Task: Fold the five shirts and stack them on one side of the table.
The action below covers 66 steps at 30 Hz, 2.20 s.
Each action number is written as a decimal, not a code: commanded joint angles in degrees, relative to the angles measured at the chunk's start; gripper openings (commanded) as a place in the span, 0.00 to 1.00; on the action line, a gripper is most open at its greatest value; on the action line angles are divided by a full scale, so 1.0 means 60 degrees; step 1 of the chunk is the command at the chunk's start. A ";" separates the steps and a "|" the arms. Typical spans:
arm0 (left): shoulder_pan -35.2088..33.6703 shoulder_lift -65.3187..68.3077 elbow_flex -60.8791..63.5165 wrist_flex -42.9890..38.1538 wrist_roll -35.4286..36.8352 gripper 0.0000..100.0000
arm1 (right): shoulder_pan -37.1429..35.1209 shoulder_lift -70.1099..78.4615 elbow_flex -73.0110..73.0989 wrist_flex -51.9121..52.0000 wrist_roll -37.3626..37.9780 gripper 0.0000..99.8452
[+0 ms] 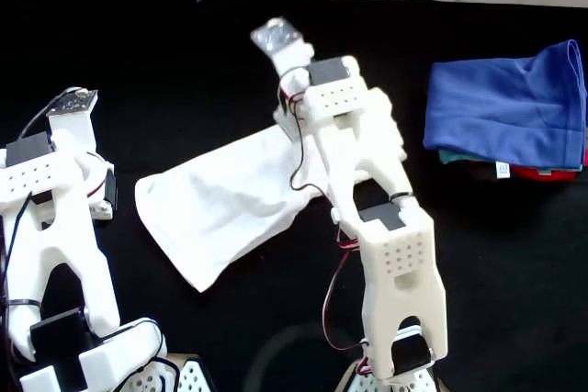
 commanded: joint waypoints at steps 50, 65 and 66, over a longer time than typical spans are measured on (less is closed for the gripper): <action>0.1106 0.0007 0.2293 -0.1641 0.1656 0.20 | 0.0828 -0.1502 -0.3495 0.3890 0.0996 0.01; 0.1839 0.3670 0.0828 -0.1773 0.2711 0.20 | 0.0857 -0.3333 -0.3480 0.3905 0.0996 0.01; 0.1868 0.3846 0.0608 -0.1597 0.2696 0.20 | 0.0857 -0.3436 -0.3480 0.3905 0.0996 0.01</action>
